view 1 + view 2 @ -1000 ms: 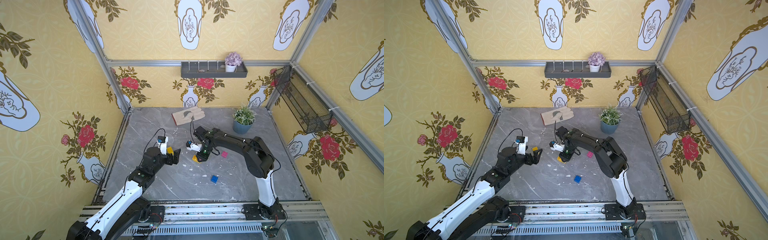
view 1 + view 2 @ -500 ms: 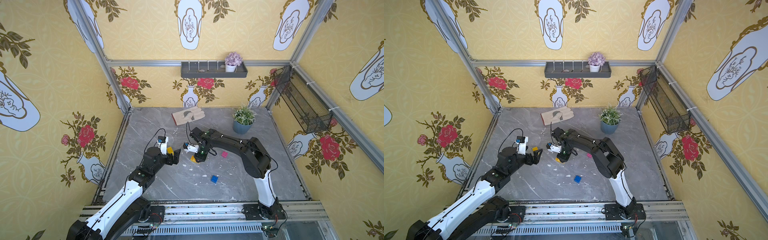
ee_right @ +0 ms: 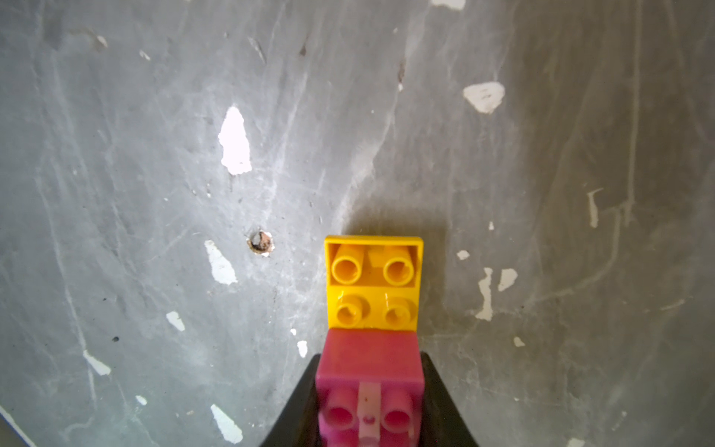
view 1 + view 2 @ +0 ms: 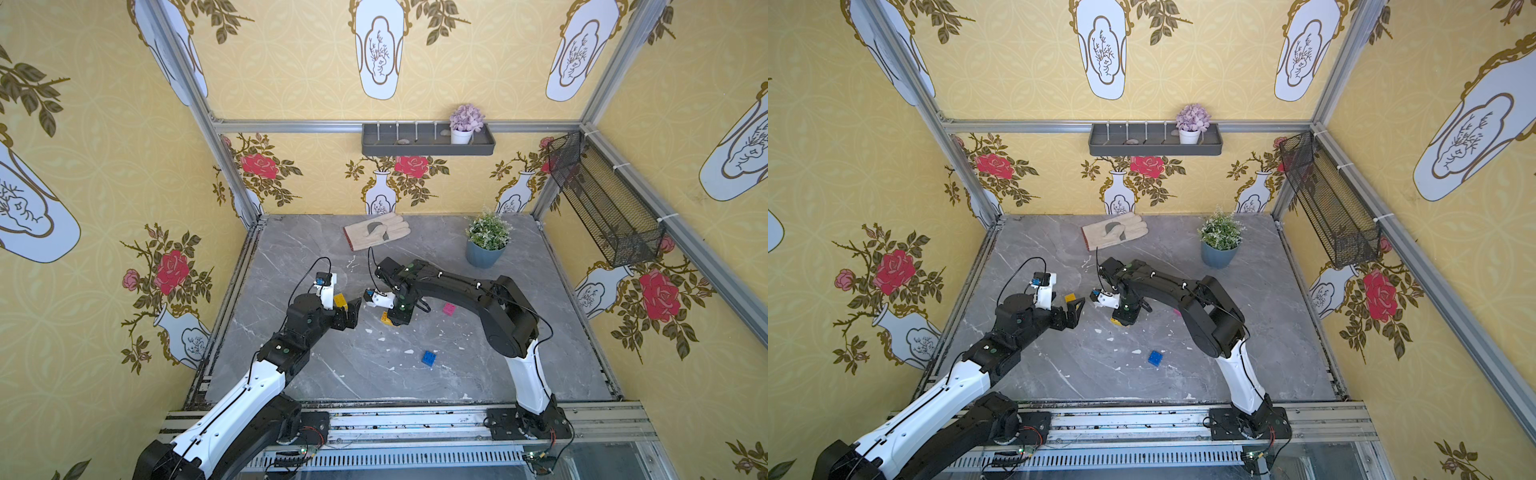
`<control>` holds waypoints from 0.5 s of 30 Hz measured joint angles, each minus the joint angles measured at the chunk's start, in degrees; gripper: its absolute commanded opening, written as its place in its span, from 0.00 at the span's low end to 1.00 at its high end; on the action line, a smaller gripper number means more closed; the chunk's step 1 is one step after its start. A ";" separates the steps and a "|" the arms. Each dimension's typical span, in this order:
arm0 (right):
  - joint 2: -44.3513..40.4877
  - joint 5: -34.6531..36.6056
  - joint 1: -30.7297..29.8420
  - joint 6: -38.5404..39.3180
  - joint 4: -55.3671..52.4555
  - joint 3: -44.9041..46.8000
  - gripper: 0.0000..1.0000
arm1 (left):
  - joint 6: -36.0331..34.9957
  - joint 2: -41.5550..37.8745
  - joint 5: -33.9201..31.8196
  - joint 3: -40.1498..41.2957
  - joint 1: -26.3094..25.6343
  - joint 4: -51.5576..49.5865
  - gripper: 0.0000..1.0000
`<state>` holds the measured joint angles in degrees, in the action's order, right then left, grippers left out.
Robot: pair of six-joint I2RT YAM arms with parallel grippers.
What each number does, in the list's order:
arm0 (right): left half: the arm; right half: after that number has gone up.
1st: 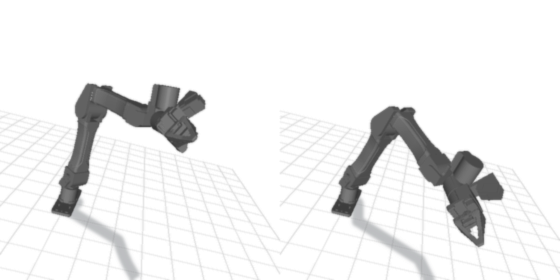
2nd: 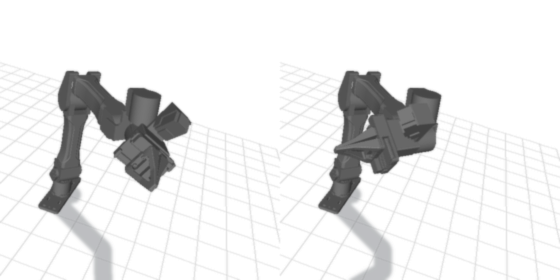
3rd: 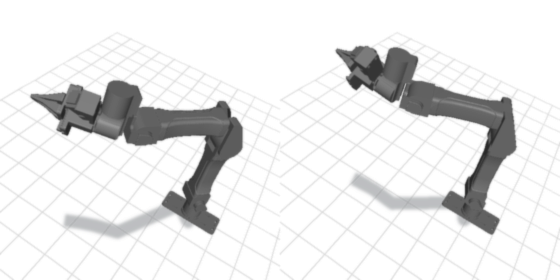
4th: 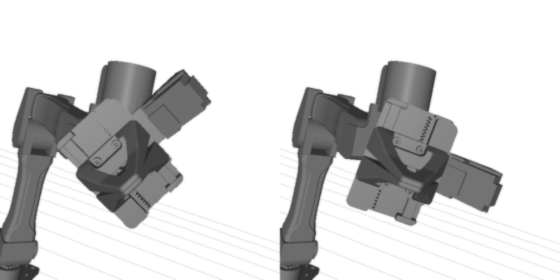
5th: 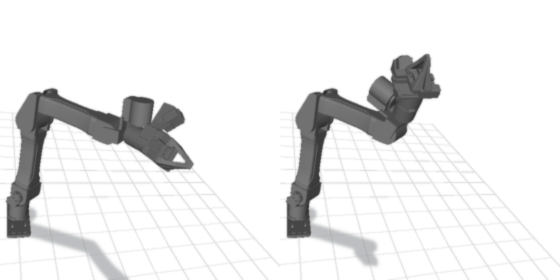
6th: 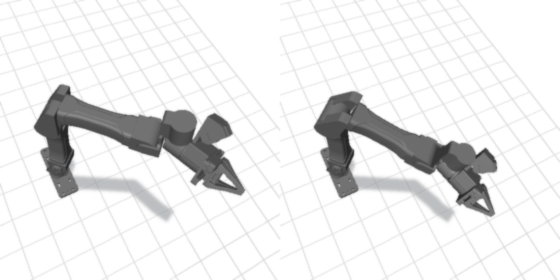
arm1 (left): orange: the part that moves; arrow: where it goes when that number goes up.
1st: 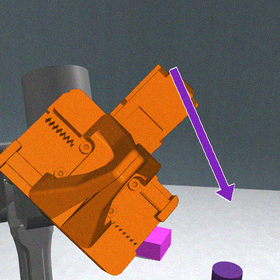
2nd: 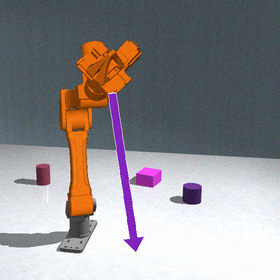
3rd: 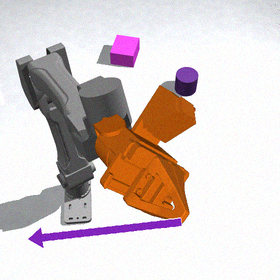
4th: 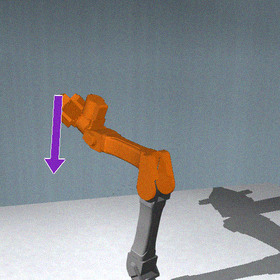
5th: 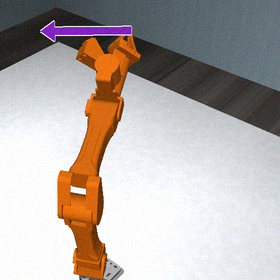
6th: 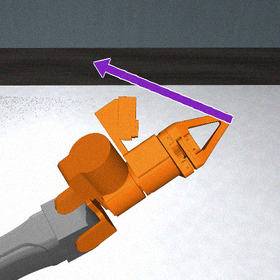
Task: Assemble the letter s with lego
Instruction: Assemble the lego brick with the lego brick, then pick up the lego brick from the center of the board.
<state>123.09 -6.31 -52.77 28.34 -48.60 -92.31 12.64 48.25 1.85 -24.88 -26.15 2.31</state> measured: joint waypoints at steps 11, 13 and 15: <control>-0.98 1.99 0.24 -0.44 0.59 1.05 0.63 | 0.00 0.15 -0.59 0.00 0.00 0.02 0.99; -1.77 2.25 0.42 -0.57 0.59 0.94 0.75 | 0.00 0.00 -0.61 0.00 0.00 0.00 0.99; -3.41 2.27 0.63 -1.36 1.20 0.70 0.98 | 0.00 -0.22 -0.68 0.00 0.00 0.02 0.99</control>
<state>119.68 -4.03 -52.14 26.98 -47.40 -91.61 12.64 48.03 1.17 -24.88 -26.15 2.33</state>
